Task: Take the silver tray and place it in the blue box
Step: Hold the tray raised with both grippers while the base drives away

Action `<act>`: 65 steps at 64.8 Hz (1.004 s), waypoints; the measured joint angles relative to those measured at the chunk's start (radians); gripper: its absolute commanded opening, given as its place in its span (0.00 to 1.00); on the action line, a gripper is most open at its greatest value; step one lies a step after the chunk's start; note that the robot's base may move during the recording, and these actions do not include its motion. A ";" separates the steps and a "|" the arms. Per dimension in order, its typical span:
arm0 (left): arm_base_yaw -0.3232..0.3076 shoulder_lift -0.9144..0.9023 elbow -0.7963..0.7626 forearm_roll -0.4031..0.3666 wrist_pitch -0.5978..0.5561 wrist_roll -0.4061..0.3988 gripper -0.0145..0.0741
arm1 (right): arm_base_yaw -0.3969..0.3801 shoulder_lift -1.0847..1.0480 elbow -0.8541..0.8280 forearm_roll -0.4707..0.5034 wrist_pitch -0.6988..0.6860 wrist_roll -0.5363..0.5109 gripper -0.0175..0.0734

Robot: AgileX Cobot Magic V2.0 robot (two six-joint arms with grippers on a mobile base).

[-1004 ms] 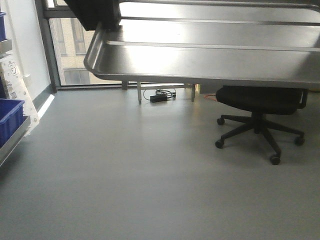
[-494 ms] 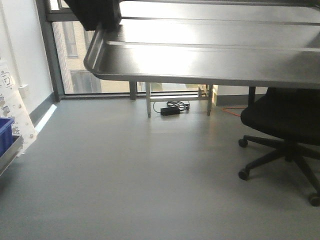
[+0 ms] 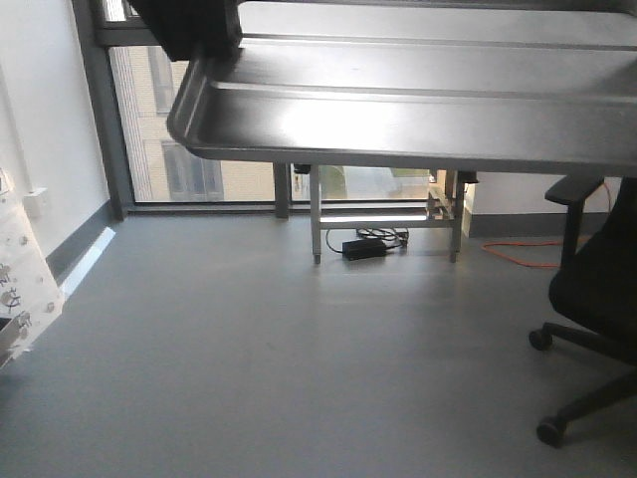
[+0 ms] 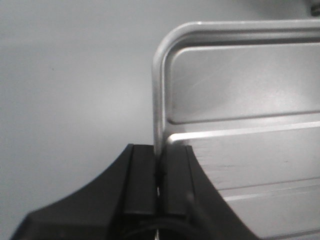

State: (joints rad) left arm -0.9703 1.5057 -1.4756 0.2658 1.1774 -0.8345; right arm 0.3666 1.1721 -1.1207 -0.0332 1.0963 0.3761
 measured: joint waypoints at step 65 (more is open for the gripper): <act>0.000 0.000 0.000 0.000 -0.006 0.000 0.05 | 0.000 0.000 0.000 -0.002 0.000 0.000 0.26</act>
State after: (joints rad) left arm -0.9703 1.5057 -1.4756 0.2658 1.1713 -0.8345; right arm 0.3666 1.1721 -1.1207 -0.0352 1.0963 0.3761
